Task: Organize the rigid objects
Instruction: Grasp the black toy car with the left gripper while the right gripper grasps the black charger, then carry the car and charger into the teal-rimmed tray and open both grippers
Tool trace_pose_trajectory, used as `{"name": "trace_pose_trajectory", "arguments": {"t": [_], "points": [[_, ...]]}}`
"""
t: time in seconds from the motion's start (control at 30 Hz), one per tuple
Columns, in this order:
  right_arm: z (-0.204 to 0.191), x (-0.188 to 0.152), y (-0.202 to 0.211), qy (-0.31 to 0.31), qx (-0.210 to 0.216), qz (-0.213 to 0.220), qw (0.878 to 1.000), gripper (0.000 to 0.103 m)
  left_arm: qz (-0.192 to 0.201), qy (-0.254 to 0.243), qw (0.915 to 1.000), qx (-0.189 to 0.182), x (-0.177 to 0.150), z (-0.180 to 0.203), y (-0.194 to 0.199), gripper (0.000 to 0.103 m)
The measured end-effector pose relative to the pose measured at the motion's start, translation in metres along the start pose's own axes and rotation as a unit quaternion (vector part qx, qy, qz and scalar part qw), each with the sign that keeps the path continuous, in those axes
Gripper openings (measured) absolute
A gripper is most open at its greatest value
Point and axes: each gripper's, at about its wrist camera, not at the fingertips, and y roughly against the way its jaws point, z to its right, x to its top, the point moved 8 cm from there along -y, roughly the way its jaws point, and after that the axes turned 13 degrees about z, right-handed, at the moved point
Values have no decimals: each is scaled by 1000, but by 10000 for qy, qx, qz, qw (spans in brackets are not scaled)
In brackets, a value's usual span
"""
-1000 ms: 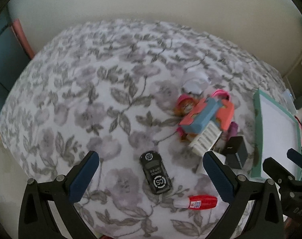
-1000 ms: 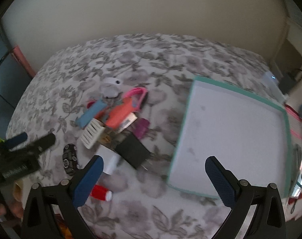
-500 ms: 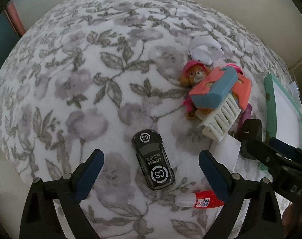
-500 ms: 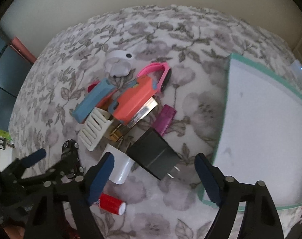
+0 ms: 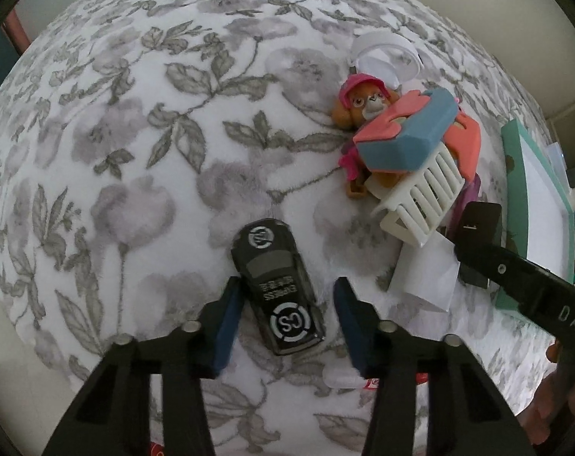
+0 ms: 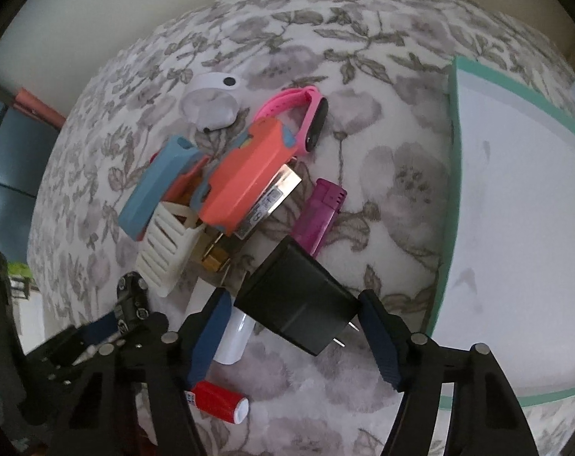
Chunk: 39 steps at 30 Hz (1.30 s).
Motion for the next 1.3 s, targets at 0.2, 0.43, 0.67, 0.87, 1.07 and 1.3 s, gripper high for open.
{"name": "trace_pose_trajectory", "arguments": {"t": [0.2, 0.43, 0.67, 0.87, 1.07, 1.3], "points": [[3, 0, -1, -259, 27, -11, 9997, 67, 28, 36, 10000, 7, 0, -8, 4, 40], [3, -1, 1, -480, 90, -7, 9988, 67, -30, 6, 10000, 31, 6, -7, 8, 38], [11, -1, 17, -630, 250, 184, 9975, 67, 49, 2, 9999, 122, 22, -5, 24, 36], [15, 5, 36, -594, 300, 488, 9966, 67, 216, -5, 9997, 139, 38, 3, 43, 36], [15, 16, 59, -534, 305, 932, 9937, 67, 531, -156, 9983, 157, 56, 14, 71, 36], [27, 36, 90, -550, 125, 1510, 9869, 67, 995, -517, 9937, 33, 83, 66, 100, 36]]}}
